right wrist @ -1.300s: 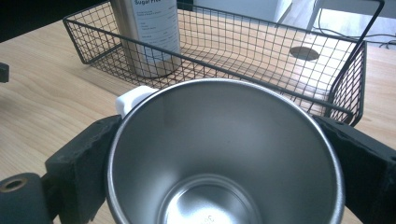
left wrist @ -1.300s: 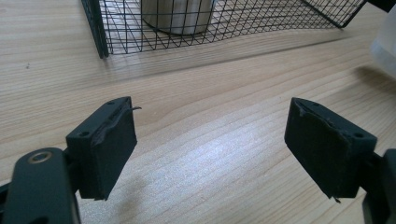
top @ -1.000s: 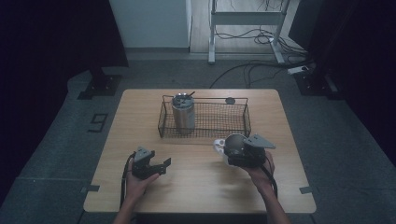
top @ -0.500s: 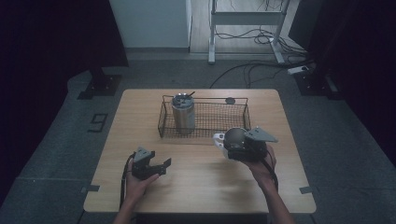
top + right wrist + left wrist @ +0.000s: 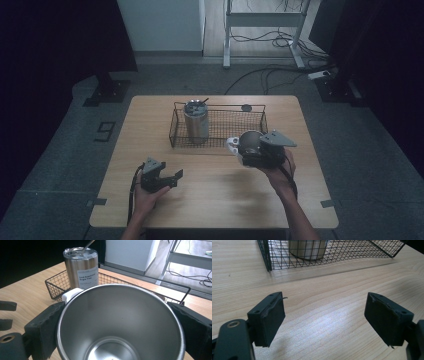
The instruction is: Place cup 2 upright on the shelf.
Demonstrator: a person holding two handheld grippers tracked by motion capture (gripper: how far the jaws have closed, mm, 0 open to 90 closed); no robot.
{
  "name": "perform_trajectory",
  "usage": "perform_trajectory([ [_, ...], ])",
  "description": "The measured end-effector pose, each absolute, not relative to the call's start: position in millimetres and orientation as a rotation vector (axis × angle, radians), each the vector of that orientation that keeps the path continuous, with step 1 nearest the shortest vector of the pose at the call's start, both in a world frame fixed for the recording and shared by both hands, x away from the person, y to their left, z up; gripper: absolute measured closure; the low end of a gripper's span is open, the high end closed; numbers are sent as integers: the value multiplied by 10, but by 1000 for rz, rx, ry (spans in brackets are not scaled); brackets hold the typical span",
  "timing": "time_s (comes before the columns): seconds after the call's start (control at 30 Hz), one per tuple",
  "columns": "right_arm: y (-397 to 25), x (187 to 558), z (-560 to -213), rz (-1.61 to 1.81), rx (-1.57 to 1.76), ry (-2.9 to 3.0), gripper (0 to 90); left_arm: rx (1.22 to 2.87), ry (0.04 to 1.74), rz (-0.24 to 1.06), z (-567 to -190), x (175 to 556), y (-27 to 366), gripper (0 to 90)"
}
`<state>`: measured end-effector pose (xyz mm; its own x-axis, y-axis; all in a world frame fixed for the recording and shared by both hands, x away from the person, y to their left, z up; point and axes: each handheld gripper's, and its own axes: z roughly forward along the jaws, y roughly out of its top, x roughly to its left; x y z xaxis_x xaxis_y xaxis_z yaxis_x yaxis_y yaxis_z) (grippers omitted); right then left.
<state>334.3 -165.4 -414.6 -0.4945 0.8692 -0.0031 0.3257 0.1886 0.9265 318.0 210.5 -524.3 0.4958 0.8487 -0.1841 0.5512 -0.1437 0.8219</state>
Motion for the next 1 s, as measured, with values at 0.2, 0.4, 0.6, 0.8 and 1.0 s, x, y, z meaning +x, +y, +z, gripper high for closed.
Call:
perform_trajectory([
  [0.2, -1662, 3362, -4099, 1292, 1109, 1916, 60, 1815, 1162, 418, -5234, 3167, 2103, 172],
  [0.4, -1683, 3377, -4078, 1290, 1114, 1910, 60, 1833, 1168, 413, -5252, 3176, 2090, 172],
  [0.6, -1686, 3387, -4051, 1291, 1110, 1903, 60, 1842, 1174, 408, -5264, 3183, 2085, 171],
  [0.8, -1687, 3394, -4038, 1289, 1105, 1901, 60, 1842, 1177, 405, -5272, 3184, 2084, 172],
  [1.0, -1695, 3407, -4040, 1287, 1112, 1898, 60, 1850, 1180, 400, -5300, 3189, 2079, 173],
])
